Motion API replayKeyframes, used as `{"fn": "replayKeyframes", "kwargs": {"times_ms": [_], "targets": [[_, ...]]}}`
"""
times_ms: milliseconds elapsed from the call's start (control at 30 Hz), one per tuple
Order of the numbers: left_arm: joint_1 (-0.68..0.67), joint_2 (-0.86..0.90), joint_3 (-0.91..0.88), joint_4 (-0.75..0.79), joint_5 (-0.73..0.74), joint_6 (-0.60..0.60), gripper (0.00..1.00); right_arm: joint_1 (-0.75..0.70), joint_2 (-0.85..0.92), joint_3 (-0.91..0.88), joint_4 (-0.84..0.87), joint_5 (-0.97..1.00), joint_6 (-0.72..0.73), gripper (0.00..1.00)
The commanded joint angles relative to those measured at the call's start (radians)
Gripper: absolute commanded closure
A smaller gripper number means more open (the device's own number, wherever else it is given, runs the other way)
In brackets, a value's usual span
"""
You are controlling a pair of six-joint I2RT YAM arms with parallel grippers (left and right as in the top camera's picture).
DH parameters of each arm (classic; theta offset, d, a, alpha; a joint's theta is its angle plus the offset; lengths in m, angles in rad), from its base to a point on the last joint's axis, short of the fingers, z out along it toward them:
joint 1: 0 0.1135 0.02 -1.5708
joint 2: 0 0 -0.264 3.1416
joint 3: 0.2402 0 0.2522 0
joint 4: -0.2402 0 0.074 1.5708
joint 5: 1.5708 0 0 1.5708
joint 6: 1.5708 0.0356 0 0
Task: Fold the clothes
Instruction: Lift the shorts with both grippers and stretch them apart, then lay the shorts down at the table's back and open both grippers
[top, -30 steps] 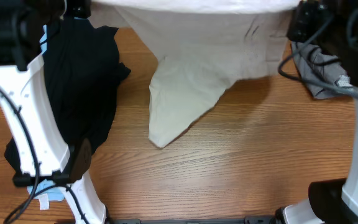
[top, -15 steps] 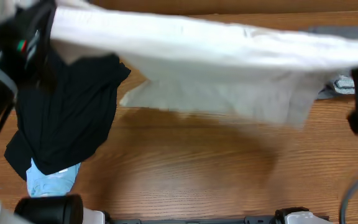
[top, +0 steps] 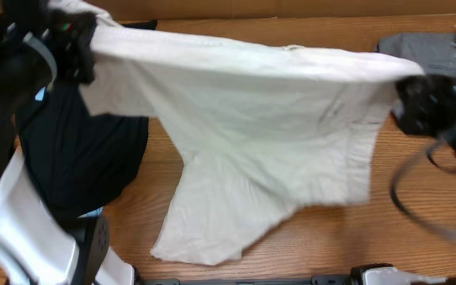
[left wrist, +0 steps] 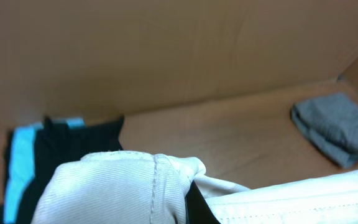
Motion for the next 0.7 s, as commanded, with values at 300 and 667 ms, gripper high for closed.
{"fn": "replayKeyframes", "kwargs": {"times_ms": [300, 667], "targets": [[-0.048, 0.433, -0.018, 0.062, -0.037, 0.04, 0.96, -0.036, 0.418, -0.072, 0.121, 0.092, -0.018, 0.95], [-0.157, 0.774, -0.018, 0.356, -0.038, 0.039, 0.96, -0.111, 0.724, -0.072, 0.392, 0.073, -0.019, 0.95]]}}
